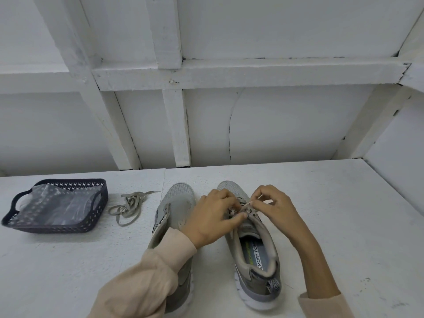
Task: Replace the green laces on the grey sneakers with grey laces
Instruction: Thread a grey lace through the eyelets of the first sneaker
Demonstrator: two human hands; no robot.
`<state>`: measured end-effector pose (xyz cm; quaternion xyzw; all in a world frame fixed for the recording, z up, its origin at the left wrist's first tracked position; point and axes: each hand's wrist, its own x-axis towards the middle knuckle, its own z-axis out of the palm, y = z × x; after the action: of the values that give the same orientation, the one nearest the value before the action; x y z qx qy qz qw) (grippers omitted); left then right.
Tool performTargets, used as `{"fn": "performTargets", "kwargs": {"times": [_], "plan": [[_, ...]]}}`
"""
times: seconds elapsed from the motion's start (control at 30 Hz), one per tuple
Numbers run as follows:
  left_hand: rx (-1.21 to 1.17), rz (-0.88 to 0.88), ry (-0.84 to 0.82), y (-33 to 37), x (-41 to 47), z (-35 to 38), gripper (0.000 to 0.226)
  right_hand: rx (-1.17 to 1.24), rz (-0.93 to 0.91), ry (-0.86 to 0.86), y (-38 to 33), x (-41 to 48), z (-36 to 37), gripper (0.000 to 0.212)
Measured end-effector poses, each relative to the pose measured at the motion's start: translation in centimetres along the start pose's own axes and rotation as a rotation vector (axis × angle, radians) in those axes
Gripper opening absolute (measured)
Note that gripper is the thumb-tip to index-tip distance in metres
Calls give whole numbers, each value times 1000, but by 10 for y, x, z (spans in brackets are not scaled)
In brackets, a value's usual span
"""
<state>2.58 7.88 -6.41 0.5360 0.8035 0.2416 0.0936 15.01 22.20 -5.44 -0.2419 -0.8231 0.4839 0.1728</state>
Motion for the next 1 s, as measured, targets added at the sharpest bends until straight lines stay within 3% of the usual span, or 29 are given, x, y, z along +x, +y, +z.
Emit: {"fn": "performTargets", "kwargs": {"times": [0.13,0.23,0.3,0.6,0.83,1.0], "plan": [[-60,-51,70,3,5,4,24,-148,-12,-27,1,-5,0,15],[-126,-64,84,2,5,6,18,-355,0,-49,5,-10,4,23],[-162,-63,84,1,5,8,15,-354,18,-32,4,-12,6,25],[-224,-40,73,-2,5,12,18,-235,-14,20,5,-15,14,34],[-254,-45,88,-3,6,13,27,-655,-73,-38,-2,-17,25,26],[-270,-46,99,-2,4,12,29,-749,-85,-18,-4,-11,30,27]]}}
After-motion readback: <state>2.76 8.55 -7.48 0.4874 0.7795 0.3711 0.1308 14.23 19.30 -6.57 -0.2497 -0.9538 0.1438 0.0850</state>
